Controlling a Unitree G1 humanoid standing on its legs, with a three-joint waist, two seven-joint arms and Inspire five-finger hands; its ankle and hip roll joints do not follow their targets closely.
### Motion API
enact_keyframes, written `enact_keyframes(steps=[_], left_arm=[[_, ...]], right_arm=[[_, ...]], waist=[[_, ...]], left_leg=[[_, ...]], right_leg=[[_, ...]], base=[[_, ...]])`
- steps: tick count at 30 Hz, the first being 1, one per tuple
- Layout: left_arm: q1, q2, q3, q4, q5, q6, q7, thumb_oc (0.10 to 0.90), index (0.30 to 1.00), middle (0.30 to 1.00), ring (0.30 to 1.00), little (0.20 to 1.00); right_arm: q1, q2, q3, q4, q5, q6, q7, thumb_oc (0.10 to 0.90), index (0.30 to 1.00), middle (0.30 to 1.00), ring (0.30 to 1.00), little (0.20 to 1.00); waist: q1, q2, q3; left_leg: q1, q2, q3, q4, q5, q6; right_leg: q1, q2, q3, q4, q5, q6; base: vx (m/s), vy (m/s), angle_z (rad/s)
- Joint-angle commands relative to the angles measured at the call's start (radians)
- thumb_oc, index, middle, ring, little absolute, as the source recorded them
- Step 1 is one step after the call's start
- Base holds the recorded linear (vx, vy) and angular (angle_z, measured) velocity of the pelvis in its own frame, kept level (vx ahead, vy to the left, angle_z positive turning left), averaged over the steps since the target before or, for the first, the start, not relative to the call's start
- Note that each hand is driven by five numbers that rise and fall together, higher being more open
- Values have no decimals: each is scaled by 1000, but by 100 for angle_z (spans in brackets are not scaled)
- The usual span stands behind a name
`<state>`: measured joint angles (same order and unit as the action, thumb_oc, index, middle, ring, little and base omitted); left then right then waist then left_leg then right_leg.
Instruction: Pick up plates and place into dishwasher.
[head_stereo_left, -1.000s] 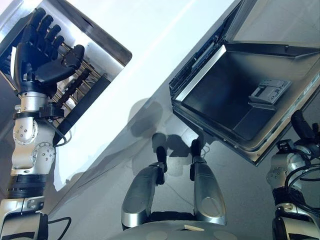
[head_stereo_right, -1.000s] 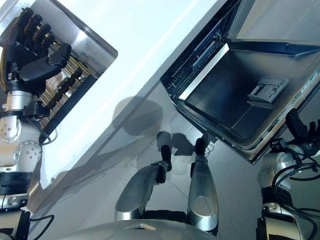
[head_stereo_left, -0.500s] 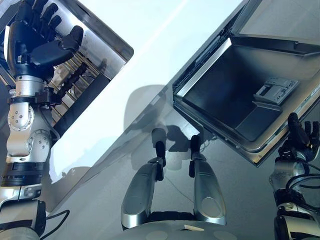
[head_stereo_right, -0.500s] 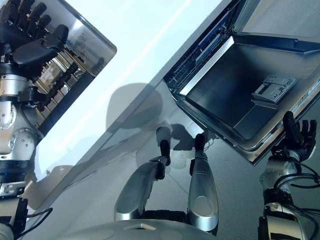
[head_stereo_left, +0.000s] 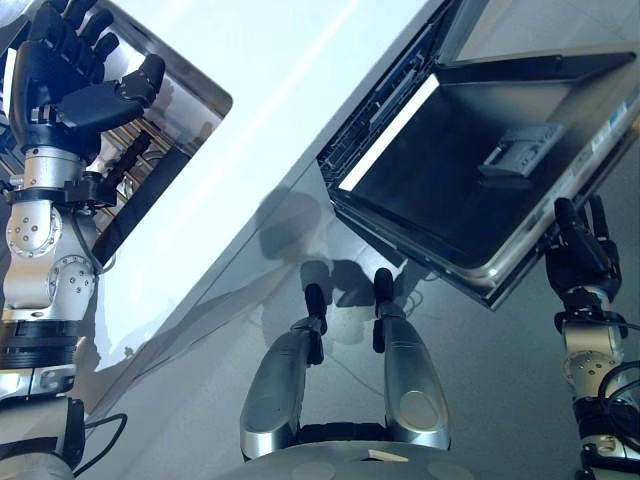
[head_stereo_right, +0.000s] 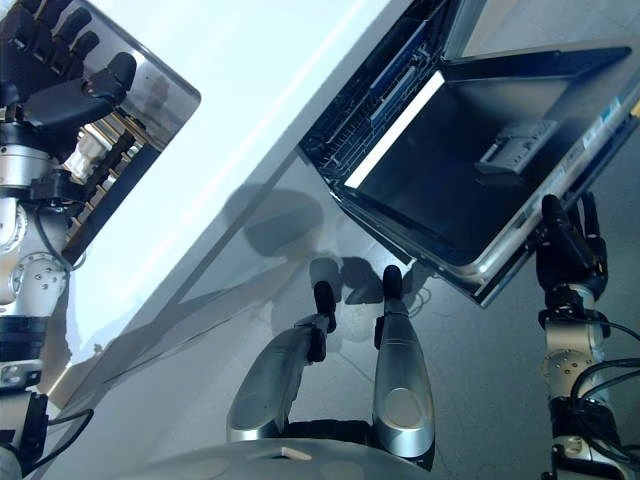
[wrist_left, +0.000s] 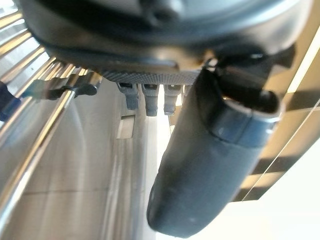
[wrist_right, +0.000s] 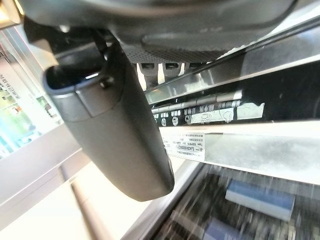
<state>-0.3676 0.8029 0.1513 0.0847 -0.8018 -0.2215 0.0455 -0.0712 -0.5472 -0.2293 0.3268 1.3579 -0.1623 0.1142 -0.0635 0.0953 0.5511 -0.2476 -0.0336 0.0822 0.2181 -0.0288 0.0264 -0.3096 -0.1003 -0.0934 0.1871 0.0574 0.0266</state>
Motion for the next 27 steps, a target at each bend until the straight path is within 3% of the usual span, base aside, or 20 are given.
enact_keyframes(steps=[1,8,20,27], left_arm=[[-77,4,-8,-103,7,-110,3,800,900,900,900,900],[-64,-18,-5,-105,5,-108,-4,800,900,900,900,900],[-54,-42,-1,-91,4,-103,-13,800,900,900,900,900],[-12,-58,6,-91,-3,-102,-31,800,900,900,900,900]], right_arm=[[-371,60,289,-299,-86,199,260,800,900,900,900,900],[-418,80,323,-390,-162,214,271,800,900,900,900,900],[-420,110,332,-429,-242,182,207,800,900,900,900,900],[-374,129,313,-413,-295,137,160,800,900,900,900,900]], waist=[[69,-14,-31],[71,-18,-31],[71,-36,-31],[71,-49,-78]], left_leg=[[11,-56,-22,-14,4,30],[39,-63,-17,-12,1,33],[121,-68,-11,-16,-14,39],[183,-71,-16,-61,-17,38]], right_leg=[[37,27,-24,96,-103,-2],[73,25,-21,77,-97,-5],[166,22,-17,40,-89,-3],[231,25,-20,-12,-83,6]], base=[[22,44,-23],[29,42,-6],[38,31,5],[61,20,2]])
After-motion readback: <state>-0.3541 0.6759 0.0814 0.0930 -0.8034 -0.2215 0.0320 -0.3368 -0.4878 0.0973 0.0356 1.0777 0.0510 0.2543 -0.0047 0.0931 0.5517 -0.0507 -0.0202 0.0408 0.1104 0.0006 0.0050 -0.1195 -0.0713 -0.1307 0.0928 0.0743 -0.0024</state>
